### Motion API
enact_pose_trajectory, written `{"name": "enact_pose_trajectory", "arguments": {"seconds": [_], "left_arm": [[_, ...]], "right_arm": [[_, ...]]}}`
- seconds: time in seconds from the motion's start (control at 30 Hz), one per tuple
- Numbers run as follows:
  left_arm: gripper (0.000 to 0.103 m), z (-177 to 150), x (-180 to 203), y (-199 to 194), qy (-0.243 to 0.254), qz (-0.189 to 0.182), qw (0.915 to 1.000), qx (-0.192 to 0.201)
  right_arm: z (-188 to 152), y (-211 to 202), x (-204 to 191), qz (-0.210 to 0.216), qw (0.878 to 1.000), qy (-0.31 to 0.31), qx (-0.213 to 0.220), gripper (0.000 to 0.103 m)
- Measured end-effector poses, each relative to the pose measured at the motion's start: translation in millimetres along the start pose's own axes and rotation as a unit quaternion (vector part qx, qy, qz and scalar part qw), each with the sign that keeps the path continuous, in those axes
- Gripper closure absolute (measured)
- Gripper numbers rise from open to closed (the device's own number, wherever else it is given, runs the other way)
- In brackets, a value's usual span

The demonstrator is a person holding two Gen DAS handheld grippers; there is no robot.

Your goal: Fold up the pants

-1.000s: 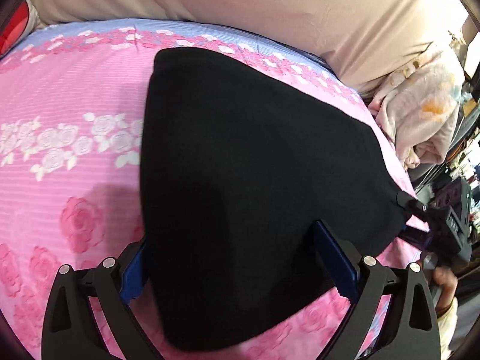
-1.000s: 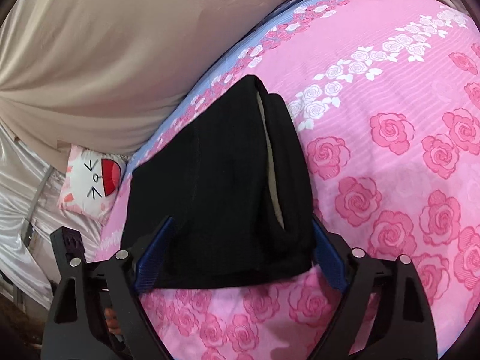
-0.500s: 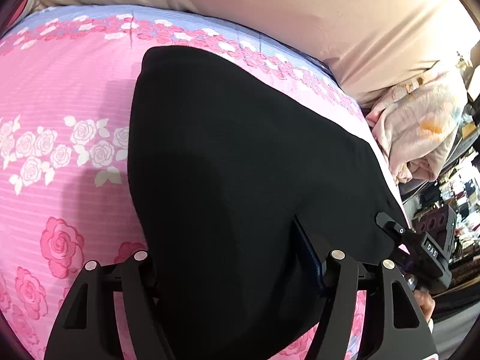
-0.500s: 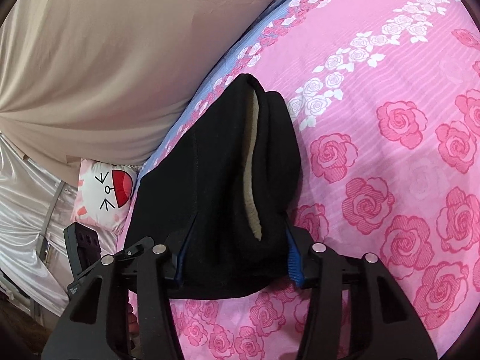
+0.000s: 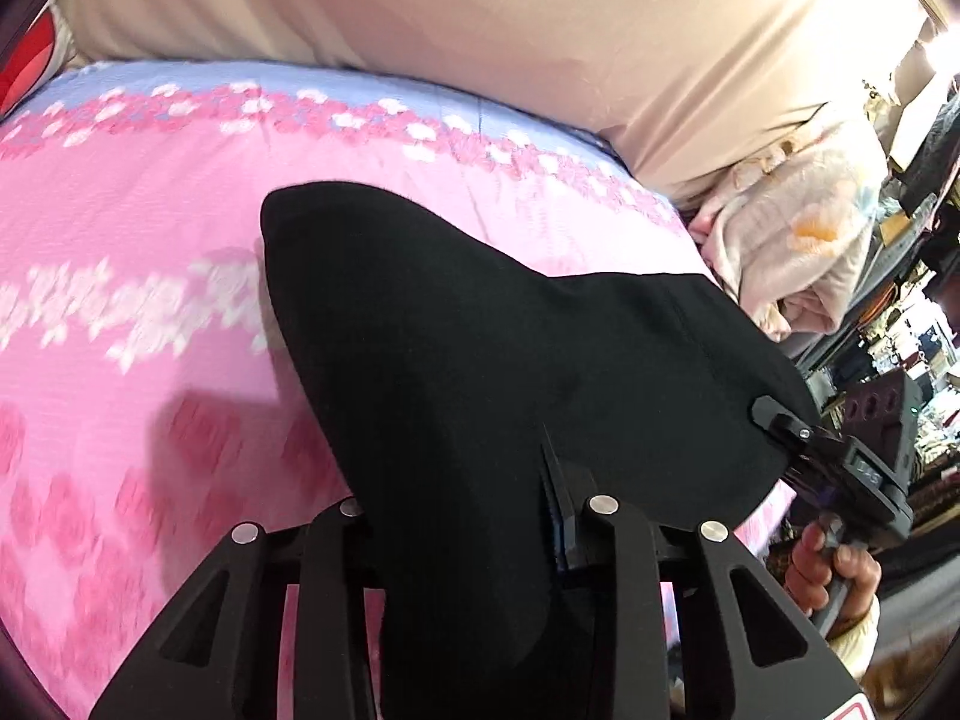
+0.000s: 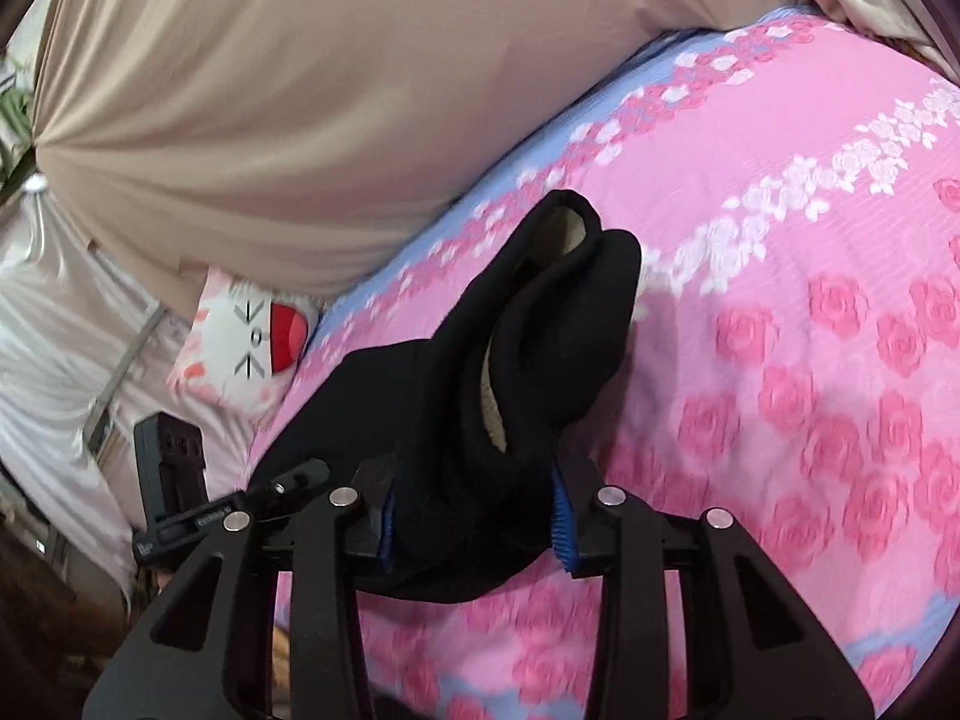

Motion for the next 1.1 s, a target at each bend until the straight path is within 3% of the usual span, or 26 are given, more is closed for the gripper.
{"name": "enact_pose_trajectory", "arguments": {"seconds": [0.1, 0.2, 0.23, 0.3, 0.37, 0.43, 0.47, 0.5, 0.57, 0.63, 0.77, 0.9, 1.1], "left_arm": [[0.070, -22, -13, 10, -0.013, 0.003, 0.9995, -0.028], [0.040, -27, -20, 20, -0.030, 0.013, 0.9991, -0.026], [0.024, -27, -25, 25, -0.040, 0.024, 0.9984, -0.031], [0.019, -27, -29, 28, -0.057, 0.027, 0.9977, -0.023], [0.018, -25, -24, 32, -0.038, 0.050, 0.9977, -0.025], [0.023, -24, -22, 34, -0.024, 0.065, 0.9973, -0.023], [0.039, -25, -20, 34, -0.020, 0.063, 0.9976, -0.021], [0.046, -25, -16, 33, -0.014, 0.044, 0.9987, -0.022], [0.063, -23, -11, 26, -0.007, 0.039, 0.9991, -0.013], [0.068, -20, -9, 16, -0.001, 0.031, 0.9995, -0.004], [0.077, -12, -3, -3, 0.003, 0.018, 0.9998, 0.007], [0.077, -2, 7, -27, 0.002, -0.011, 0.9998, 0.016], [0.077, 6, 25, -56, 0.032, -0.011, 0.9988, 0.035]], "right_arm": [[-25, 13, 29, -0.030, 0.999, 0.028, -0.027, 0.062], [-28, 13, 43, -0.005, 0.998, 0.066, -0.011, 0.053], [-27, 14, 42, -0.009, 0.998, 0.065, -0.012, 0.051], [-24, 21, 36, -0.024, 0.998, 0.050, -0.012, 0.042], [-23, 30, 30, -0.046, 0.999, 0.025, -0.011, 0.040], [-24, 36, 28, -0.050, 0.999, 0.020, -0.009, 0.048], [-24, 37, 30, -0.033, 0.999, 0.034, -0.007, 0.055], [-23, 36, 32, -0.024, 0.999, 0.042, -0.006, 0.059], [-24, 32, 32, -0.021, 0.999, 0.040, -0.002, 0.062], [-22, 26, 26, -0.022, 0.999, 0.028, 0.002, 0.063], [-13, 14, 3, -0.011, 1.000, 0.006, 0.012, 0.064], [-7, 1, -17, -0.002, 1.000, -0.014, 0.014, 0.065], [-4, -20, -36, 0.010, 0.999, -0.036, 0.018, 0.065]]}}
Point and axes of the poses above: each gripper's, at about its wrist camera, not at the fingertips, and y roughly the way its jaws point, x to its right, z to its top, the point moved 6 cm from there along y, roughly the way its jaws point, and after that the axes turned 3 degrees about -x, right-handed, at the moved point
